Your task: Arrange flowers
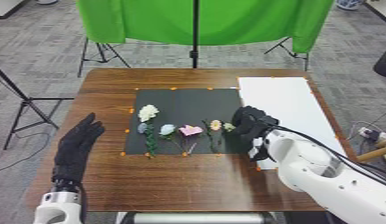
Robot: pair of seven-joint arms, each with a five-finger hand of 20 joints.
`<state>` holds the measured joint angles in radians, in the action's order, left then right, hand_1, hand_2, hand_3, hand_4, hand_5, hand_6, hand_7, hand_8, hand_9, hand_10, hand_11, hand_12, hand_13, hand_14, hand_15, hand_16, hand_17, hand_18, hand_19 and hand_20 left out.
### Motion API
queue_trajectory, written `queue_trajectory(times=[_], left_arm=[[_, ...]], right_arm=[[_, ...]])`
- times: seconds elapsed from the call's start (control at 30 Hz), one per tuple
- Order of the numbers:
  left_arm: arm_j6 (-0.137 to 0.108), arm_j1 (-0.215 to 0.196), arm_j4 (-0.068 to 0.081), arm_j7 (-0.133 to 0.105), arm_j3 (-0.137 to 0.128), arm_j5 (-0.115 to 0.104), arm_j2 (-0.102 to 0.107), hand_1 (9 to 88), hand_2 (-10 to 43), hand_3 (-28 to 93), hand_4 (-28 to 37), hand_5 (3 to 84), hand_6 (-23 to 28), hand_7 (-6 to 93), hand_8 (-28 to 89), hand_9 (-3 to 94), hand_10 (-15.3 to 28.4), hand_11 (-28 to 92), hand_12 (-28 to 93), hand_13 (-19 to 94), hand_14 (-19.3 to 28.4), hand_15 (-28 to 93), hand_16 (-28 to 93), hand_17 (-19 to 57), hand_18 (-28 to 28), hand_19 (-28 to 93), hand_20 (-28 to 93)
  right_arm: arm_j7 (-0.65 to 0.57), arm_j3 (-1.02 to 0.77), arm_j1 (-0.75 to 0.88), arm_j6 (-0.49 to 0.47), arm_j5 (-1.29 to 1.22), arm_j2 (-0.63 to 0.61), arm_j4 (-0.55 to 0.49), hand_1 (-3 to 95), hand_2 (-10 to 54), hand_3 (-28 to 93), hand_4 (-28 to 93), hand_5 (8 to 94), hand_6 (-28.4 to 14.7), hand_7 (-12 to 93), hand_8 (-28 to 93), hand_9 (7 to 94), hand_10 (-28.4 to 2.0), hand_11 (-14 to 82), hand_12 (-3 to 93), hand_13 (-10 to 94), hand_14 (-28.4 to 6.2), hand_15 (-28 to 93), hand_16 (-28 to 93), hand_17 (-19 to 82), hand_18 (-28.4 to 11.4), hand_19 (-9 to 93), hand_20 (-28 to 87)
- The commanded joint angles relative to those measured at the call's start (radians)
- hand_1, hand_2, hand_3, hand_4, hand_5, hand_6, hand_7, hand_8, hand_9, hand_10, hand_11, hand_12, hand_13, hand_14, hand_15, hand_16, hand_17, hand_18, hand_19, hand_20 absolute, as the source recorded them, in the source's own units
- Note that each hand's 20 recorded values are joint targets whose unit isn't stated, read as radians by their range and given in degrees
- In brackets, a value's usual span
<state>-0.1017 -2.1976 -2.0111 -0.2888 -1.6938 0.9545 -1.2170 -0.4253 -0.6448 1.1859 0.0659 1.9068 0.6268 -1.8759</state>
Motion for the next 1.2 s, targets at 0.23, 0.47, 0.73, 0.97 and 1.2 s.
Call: queue_trajectory(times=[0.23,0.47,0.73,0.97,1.2], left_arm=[[0.007,-0.024,-0.007,0.01,-0.006,0.009,-0.009,22.4,-1.8,68,-24.1,41.2,3.7,6.2,-5,39.6,11.7,12,16,30,15.9,14,6,0.5,13.9,3,18],[0.01,-0.018,-0.005,0.012,-0.005,0.009,-0.006,22.5,-1.9,68,-23.9,41.3,3.8,6.3,-5,39.7,11.8,12,16,30,15.9,14,6,0.5,13.8,3,18],[0.008,-0.012,-0.003,0.018,-0.005,0.009,-0.004,22.6,-1.9,68,-24.0,41.3,3.7,6.3,-5,39.7,11.7,12,16,30,15.9,14,6,0.5,13.8,3,18],[0.01,-0.013,-0.003,0.017,-0.006,0.009,-0.003,22.5,-1.9,68,-24.0,41.3,3.7,6.4,-5,39.7,11.7,12,16,30,16.0,14,6,0.4,13.8,3,18],[0.008,-0.013,-0.003,0.014,-0.004,0.009,-0.005,22.5,-2.0,68,-23.9,41.3,3.7,6.3,-5,39.7,11.7,12,16,30,16.0,14,6,0.4,13.8,3,18]], right_arm=[[0.016,-0.183,0.11,-0.162,-0.046,-0.06,-0.124,42.7,-9.5,65,-20,61.2,0.7,13,-9,66.6,-15.1,10.7,15.9,89,-3.2,53,32,63,-9.7,93,46],[0.018,-0.135,0.103,-0.113,-0.002,-0.075,-0.126,42.3,-9.5,63,-19,66.8,3.0,14,-10,66.3,-14.6,9.7,15.4,89,-3.5,53,31,62,-9.9,93,46],[-0.001,-0.059,0.085,0.013,0.063,-0.057,-0.086,58.7,-5.6,51,-18,76.6,3.3,16,2,71.9,-12.4,12.3,15.5,91,-3.1,52,31,64,-9.8,93,45],[0.014,-0.077,0.092,-0.021,0.049,-0.063,-0.089,50.5,-9.5,58,-17,71.0,1.2,15,2,70.7,-12.8,11.9,15.6,91,-2.9,51,32,64,-9.8,93,46],[0.015,-0.059,0.091,0.016,0.109,-0.06,-0.083,44.5,-9.5,64,-18,65.8,0.6,15,-10,67.5,-13.2,11.1,15.6,90,-3.3,52,32,63,-9.9,93,46]])
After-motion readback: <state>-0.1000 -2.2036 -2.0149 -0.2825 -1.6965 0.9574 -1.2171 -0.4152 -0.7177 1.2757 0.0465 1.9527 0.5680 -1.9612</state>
